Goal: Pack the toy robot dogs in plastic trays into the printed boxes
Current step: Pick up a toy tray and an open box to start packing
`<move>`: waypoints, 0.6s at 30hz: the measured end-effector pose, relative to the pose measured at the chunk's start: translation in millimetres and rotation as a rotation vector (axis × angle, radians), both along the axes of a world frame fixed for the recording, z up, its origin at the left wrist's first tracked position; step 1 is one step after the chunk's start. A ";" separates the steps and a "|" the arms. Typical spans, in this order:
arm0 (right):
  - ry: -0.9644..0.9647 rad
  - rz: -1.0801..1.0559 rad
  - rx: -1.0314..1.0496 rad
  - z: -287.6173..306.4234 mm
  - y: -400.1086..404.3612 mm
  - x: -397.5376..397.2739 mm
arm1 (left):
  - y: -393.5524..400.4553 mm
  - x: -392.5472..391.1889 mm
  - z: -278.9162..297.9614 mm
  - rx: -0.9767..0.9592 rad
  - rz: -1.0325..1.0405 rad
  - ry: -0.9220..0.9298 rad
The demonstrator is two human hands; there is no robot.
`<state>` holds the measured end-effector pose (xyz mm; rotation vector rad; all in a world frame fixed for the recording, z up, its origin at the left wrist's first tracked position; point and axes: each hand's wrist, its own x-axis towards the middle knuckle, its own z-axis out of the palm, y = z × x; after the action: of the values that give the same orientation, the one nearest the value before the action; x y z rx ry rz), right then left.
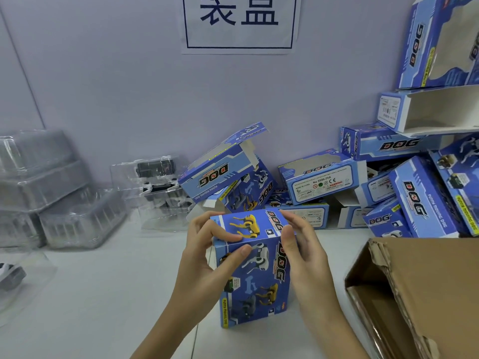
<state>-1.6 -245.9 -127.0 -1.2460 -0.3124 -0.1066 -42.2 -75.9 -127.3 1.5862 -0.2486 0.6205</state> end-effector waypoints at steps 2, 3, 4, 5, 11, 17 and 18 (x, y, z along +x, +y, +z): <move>0.077 0.091 0.100 1.7 -3.9 1.3 | -2.3 -0.7 -0.6 0.018 0.014 -0.006; 0.112 0.136 0.151 1.8 -6.0 1.9 | -4.4 -1.5 -0.8 0.037 0.025 -0.022; 0.139 0.173 0.195 2.2 -8.1 2.3 | -7.3 -2.3 -1.2 0.064 0.045 -0.051; 0.156 0.190 0.214 2.3 -10.5 2.7 | -10.3 -3.3 -1.3 0.103 0.086 -0.096; 0.240 -0.119 -0.140 -0.7 -14.4 4.8 | -17.2 -1.7 -14.4 0.438 0.340 -0.424; 0.544 0.198 -0.170 0.4 -11.3 1.7 | -31.5 -1.1 -32.7 0.730 0.292 -0.542; 0.546 0.196 -0.163 -1.4 -13.5 3.1 | -34.2 -0.7 -32.0 0.781 0.261 -0.591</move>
<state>1.4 -259.3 -128.3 -1.3455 0.0345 0.4305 -42.9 -110.2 -159.3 2.1612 -0.8064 1.3032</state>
